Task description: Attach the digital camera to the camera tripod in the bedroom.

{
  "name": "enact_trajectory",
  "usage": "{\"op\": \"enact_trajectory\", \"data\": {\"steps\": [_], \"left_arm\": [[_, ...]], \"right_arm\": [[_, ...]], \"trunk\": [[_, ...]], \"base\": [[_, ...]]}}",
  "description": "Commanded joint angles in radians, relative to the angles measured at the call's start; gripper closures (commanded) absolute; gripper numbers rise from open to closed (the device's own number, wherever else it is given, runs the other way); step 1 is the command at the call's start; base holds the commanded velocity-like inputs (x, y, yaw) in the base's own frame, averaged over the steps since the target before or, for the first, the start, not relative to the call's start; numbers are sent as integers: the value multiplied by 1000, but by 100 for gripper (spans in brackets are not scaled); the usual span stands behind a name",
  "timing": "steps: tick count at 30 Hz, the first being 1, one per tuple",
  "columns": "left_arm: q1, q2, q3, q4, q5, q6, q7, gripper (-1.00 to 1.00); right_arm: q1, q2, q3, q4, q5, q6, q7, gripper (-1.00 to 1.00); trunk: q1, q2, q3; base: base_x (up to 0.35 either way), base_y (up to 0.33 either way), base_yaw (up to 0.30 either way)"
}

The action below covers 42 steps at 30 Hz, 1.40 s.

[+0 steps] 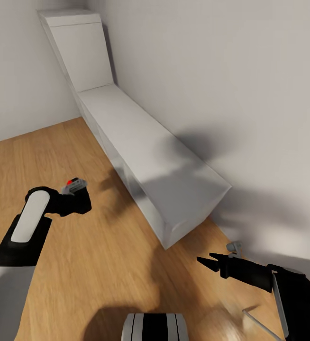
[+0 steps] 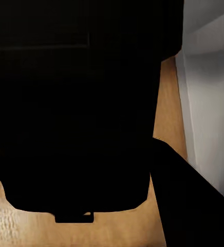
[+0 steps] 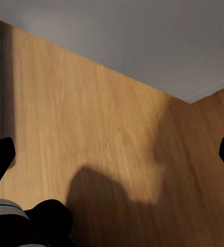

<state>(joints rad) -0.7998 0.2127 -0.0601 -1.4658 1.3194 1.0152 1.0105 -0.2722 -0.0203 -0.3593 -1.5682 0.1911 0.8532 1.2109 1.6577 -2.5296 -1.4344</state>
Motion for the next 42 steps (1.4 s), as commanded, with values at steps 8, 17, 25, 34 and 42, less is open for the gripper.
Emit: {"op": "enact_trajectory", "data": {"steps": [8,17,25,34,42], "left_arm": [[164,1,-5,-9,-119,-151,-46,100],[194,-4,-6,22,-156,-158,-76,100],[202,-8,-6,37,-156,-159,-76,100],[203,-20,-39,48,-155,-160,-78,100],[205,-22,-106,140,-157,-216,-181,100]], "right_arm": [[-1,0,1,-1,11,6,10,-100],[-1,0,-1,0,82,8,10,-100],[-1,0,-6,0,92,9,9,-100],[-1,2,-38,-1,140,59,-39,-100],[-1,7,-43,0,146,68,-109,-100]], "trunk": [[-4,2,30],[-8,4,65],[-11,6,96],[-15,8,131],[-19,10,162]], "base": [[0,0,0],[0,0,0],[0,0,0],[0,0,0],[0,0,0]]}}
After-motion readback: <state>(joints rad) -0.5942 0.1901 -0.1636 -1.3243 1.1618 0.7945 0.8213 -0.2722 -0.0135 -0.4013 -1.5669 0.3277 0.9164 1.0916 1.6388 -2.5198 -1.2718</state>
